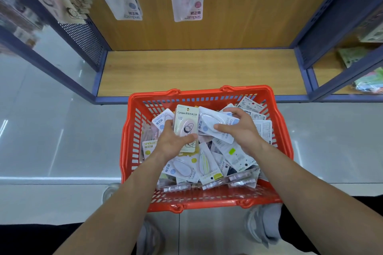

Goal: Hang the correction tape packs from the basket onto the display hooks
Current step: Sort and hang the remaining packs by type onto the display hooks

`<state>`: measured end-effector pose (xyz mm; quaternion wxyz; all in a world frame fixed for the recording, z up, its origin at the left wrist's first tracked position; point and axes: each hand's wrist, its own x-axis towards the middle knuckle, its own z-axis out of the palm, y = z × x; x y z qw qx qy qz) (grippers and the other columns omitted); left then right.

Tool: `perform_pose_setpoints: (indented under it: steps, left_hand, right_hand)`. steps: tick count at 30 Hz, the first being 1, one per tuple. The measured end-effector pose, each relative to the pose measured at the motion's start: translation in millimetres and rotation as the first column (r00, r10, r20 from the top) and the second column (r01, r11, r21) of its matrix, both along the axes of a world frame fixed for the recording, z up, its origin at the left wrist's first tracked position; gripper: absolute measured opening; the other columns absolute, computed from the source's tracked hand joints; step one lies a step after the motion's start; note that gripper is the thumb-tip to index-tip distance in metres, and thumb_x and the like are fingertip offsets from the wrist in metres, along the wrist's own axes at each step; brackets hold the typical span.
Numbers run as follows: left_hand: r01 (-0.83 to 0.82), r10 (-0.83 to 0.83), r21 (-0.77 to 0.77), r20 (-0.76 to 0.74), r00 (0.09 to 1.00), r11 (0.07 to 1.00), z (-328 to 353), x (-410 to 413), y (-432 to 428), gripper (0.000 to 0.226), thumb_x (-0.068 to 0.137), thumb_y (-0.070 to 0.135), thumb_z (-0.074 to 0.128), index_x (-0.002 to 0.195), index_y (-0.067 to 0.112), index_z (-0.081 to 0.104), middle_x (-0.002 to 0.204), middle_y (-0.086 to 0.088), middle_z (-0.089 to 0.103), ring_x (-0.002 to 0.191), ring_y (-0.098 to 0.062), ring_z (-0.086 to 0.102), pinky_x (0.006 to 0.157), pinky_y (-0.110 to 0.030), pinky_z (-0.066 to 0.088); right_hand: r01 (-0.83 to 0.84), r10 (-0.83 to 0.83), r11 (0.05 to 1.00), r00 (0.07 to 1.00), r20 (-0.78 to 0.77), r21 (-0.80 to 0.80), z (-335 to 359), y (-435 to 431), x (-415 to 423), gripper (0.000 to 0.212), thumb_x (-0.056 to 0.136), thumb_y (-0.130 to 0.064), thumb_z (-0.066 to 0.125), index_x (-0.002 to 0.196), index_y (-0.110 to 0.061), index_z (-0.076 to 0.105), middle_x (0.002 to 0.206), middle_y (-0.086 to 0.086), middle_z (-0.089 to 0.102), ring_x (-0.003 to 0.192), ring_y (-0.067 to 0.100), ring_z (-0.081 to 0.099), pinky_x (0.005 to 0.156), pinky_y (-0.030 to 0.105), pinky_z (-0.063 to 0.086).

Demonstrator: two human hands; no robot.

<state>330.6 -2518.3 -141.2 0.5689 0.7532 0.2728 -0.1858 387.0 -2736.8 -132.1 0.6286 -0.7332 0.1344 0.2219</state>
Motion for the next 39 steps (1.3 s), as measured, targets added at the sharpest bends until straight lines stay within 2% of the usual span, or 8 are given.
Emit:
perform_pose_setpoints:
  steps: [6, 12, 17, 21, 27, 30, 34, 39]
  left_hand:
    - [-0.074, 0.074, -0.009, 0.029, 0.997, 0.997, 17, 5, 16, 0.071, 0.084, 0.021, 0.085, 0.14, 0.019, 0.042, 0.104, 0.01, 0.066, 0.087, -0.003, 0.064, 0.067, -0.019, 0.048]
    - [-0.03, 0.029, 0.035, 0.015, 0.999, 0.999, 18, -5, 15, 0.07, 0.08, 0.023, 0.088, 0.135, 0.018, 0.044, 0.105, 0.008, 0.068, 0.09, -0.006, 0.067, 0.068, -0.019, 0.052]
    - [-0.009, 0.009, 0.029, 0.016, 1.0, 1.0, 8, -7, 4, 0.072, 0.077, 0.028, 0.09, 0.133, 0.022, 0.045, 0.117, 0.003, 0.069, 0.103, -0.016, 0.068, 0.087, -0.033, 0.054]
    - [-0.033, 0.033, 0.011, 0.012, 0.999, 0.999, 2, -5, -1, 0.064, 0.08, 0.025, 0.088, 0.127, 0.024, 0.044, 0.114, 0.006, 0.068, 0.096, -0.008, 0.066, 0.075, -0.025, 0.053]
    - [-0.028, 0.027, 0.043, 0.023, 0.999, 0.999, -5, 0, -9, 0.06, 0.083, 0.029, 0.086, 0.124, 0.027, 0.041, 0.105, 0.015, 0.062, 0.089, 0.0, 0.06, 0.066, -0.018, 0.047]
    - [-0.048, 0.048, 0.033, 0.025, 0.999, 0.998, -6, 0, -10, 0.059, 0.083, 0.03, 0.085, 0.124, 0.025, 0.044, 0.108, 0.012, 0.063, 0.091, -0.002, 0.061, 0.069, -0.02, 0.049]
    - [-0.059, 0.059, 0.015, 0.016, 0.998, 0.998, -6, 1, -10, 0.059, 0.082, 0.031, 0.086, 0.123, 0.025, 0.045, 0.11, 0.01, 0.063, 0.097, -0.012, 0.063, 0.081, -0.03, 0.05]
    - [-0.027, 0.028, -0.027, 0.006, 1.0, 0.999, -2, 1, -3, 0.064, 0.079, 0.032, 0.089, 0.127, 0.025, 0.047, 0.117, 0.007, 0.067, 0.105, -0.016, 0.066, 0.091, -0.039, 0.056]
  right_hand:
    - [-0.165, 0.173, 0.971, 0.985, 0.03, -0.171, 26, -19, 29, 0.054, 0.073, -0.009, 0.092, 0.116, -0.027, 0.066, 0.118, -0.002, 0.064, 0.099, 0.016, 0.066, 0.079, 0.031, 0.056]
    - [-0.364, 0.456, 0.806, 0.885, 0.097, -0.467, 25, -10, 21, 0.069, 0.075, -0.015, 0.09, 0.133, -0.027, 0.055, 0.128, -0.008, 0.055, 0.116, 0.013, 0.054, 0.08, 0.025, 0.042]
    - [-0.232, 0.292, 0.904, 0.949, 0.12, -0.359, 4, 5, 2, 0.074, 0.072, -0.014, 0.093, 0.134, -0.022, 0.055, 0.12, -0.004, 0.057, 0.107, 0.014, 0.056, 0.082, 0.027, 0.045]
    - [-0.035, 0.045, 0.989, 0.997, 0.068, -0.142, -13, 13, -4, 0.052, 0.074, -0.005, 0.091, 0.116, -0.013, 0.061, 0.104, 0.002, 0.071, 0.098, 0.021, 0.071, 0.071, 0.03, 0.056]
    - [0.044, -0.04, 0.996, 0.998, 0.052, -0.076, -14, 26, -7, 0.039, 0.079, -0.016, 0.089, 0.111, -0.016, 0.066, 0.101, 0.001, 0.074, 0.092, 0.017, 0.072, 0.081, 0.033, 0.058]
    - [-0.002, 0.004, 0.998, 1.0, 0.024, -0.065, -16, 27, -14, 0.039, 0.08, -0.005, 0.084, 0.112, -0.015, 0.064, 0.099, 0.006, 0.075, 0.089, 0.024, 0.074, 0.082, 0.044, 0.061]
    - [-0.1, 0.102, 0.992, 0.994, 0.025, -0.072, -8, 20, -11, 0.039, 0.09, 0.0, 0.071, 0.111, -0.027, 0.052, 0.099, -0.01, 0.068, 0.081, 0.008, 0.069, 0.072, 0.023, 0.056]
    - [0.051, -0.053, 0.997, 0.997, 0.052, 0.049, -3, 14, 0, 0.031, 0.086, -0.007, 0.081, 0.114, -0.012, 0.068, 0.104, 0.004, 0.078, 0.094, 0.019, 0.076, 0.078, 0.031, 0.061]
